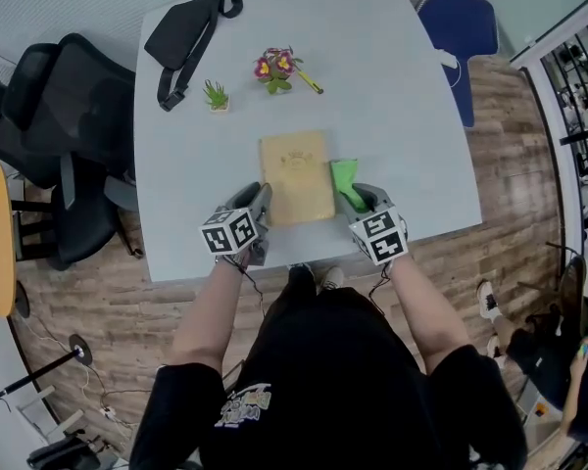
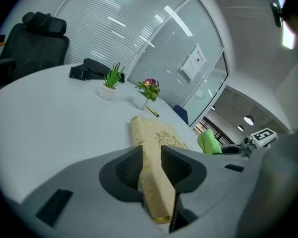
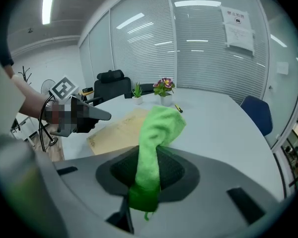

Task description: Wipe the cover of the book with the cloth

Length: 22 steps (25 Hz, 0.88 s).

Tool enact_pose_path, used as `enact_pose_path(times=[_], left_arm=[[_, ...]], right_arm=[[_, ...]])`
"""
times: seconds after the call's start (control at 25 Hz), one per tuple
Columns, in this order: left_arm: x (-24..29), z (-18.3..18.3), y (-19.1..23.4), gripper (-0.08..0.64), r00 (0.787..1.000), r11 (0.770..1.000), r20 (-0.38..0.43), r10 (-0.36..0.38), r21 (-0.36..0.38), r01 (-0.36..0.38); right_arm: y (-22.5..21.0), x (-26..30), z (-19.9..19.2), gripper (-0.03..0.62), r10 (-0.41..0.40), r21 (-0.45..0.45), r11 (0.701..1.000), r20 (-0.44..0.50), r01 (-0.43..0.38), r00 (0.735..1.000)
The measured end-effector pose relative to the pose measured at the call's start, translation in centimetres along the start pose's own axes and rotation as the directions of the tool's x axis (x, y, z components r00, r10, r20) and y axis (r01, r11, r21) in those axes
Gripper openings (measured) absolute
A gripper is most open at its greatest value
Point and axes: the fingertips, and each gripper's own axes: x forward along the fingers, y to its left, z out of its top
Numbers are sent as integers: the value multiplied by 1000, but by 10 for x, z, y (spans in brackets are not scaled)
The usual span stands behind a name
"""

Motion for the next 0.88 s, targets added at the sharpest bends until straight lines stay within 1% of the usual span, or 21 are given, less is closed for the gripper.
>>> enact_pose_path(times=[0.16, 0.24, 0.32, 0.44, 0.6, 0.72, 0.88], left_arm=[[-18, 28, -14, 58, 997, 996, 72, 12, 90, -19], [-30, 44, -24, 26, 993, 993, 119, 9, 113, -22], [-42, 58, -36, 10, 986, 991, 168, 3, 128, -25], [-62, 74, -63, 6, 973, 986, 229, -3, 164, -35], [-87, 89, -104, 6, 954, 967, 301, 6, 242, -82], [-108, 89, -133, 6, 938, 948, 345, 18, 291, -126], [-137, 75, -157, 6, 920, 931, 388, 56, 312, -188]], right_arm=[[-3, -5, 24, 97, 37, 35, 999, 69, -40, 997], [-4, -9, 39, 97, 58, 44, 997, 113, -64, 992], [-5, -16, 55, 97, 74, 41, 996, 157, -82, 985], [-6, -34, 77, 97, 101, 37, 993, 219, -112, 971], [-7, -63, 103, 97, 157, 25, 985, 294, -172, 943], [-6, -86, 114, 97, 197, -7, 978, 340, -207, 920], [0, -108, 125, 97, 253, -29, 964, 401, -263, 881]])
